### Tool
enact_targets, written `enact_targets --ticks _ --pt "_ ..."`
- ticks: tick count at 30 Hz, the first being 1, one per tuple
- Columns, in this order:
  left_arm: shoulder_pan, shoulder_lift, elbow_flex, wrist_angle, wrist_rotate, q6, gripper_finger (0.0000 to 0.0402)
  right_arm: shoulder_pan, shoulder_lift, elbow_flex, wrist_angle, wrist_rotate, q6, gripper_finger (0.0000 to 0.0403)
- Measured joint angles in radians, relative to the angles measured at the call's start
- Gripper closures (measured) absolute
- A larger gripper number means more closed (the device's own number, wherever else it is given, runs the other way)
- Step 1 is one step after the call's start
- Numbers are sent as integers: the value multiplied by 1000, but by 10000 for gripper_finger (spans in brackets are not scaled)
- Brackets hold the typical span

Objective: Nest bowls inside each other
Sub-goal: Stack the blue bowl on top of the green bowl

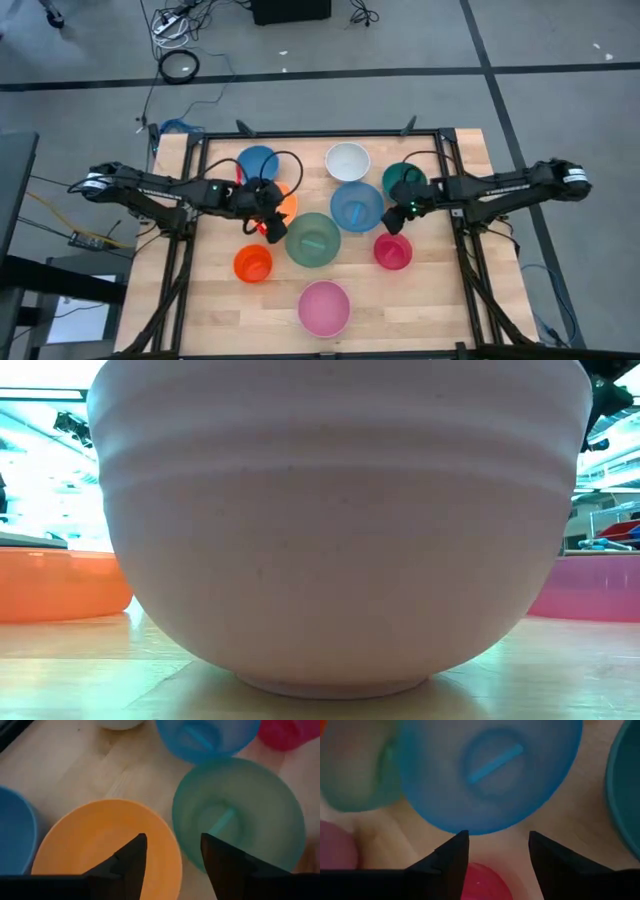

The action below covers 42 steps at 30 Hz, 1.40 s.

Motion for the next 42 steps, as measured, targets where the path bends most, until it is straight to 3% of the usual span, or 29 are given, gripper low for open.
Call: enact_targets --ticks 6,17,22,31,42 --pt "0 0 0 88 0 46 206 -22 48 0 12 21 5 210" --pt "0 0 -1 104 -4 50 206 -74 120 0 74 49 17 226" --pt "0 0 -1 110 -4 50 206 -94 188 0 103 38 21 265" --pt "0 -1 -1 103 -3 53 206 -94 268 0 197 30 -59 393" --pt "0 -1 -1 93 -10 54 206 -96 178 0 335 39 -110 401"
